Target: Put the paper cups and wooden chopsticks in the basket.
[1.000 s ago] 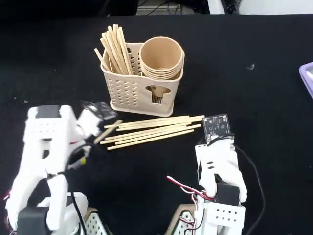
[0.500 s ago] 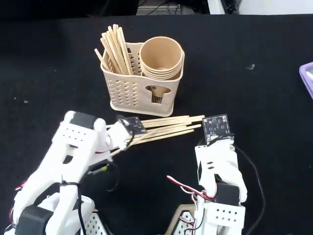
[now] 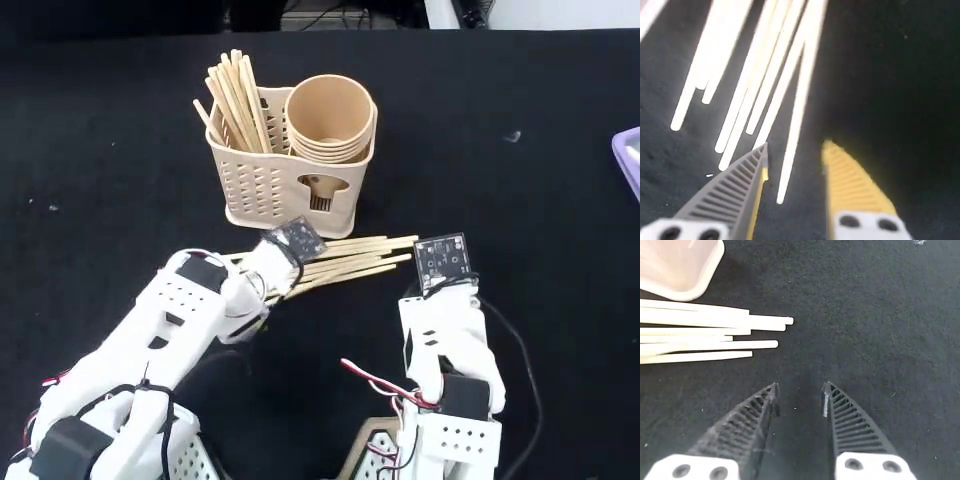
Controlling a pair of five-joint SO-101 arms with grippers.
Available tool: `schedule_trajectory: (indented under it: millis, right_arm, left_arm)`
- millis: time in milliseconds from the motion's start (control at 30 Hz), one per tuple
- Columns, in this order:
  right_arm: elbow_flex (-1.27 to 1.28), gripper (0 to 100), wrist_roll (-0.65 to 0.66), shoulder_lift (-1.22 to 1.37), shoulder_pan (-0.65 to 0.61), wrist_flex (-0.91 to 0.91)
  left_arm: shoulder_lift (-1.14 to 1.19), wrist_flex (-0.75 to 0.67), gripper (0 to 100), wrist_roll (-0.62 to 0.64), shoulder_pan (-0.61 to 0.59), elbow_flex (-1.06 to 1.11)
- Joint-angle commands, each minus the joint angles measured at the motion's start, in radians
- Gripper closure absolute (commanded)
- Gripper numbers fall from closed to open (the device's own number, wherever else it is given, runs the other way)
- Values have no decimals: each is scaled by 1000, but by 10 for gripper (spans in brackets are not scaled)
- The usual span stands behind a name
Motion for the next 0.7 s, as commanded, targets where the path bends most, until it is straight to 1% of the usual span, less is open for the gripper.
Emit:
schedule_trajectory:
  millis: [0,67,200,333,433,567,667]
  right_arm:
    - [-2,854,6,-22,15,5]
    - [-2,854,6,-22,15,5]
    - [-2,854,6,-22,15,5]
    - [-2,854,6,-22,15,5]
    - [-2,854,8,-22,15,5]
    - [-2,854,9,-22,15,5]
    - [-2,854,11,-22,15,5]
  left_arm:
    - [-14,-61,802,43,21,-10]
    - [-11,-109,810,48,21,4]
    - [40,-183,809,121,21,1]
    - [155,-198,808,127,22,-64]
    - [287,-160,808,127,22,-168]
    - [462,-40,812,74,22,-335]
    - [557,3,813,66,22,-414]
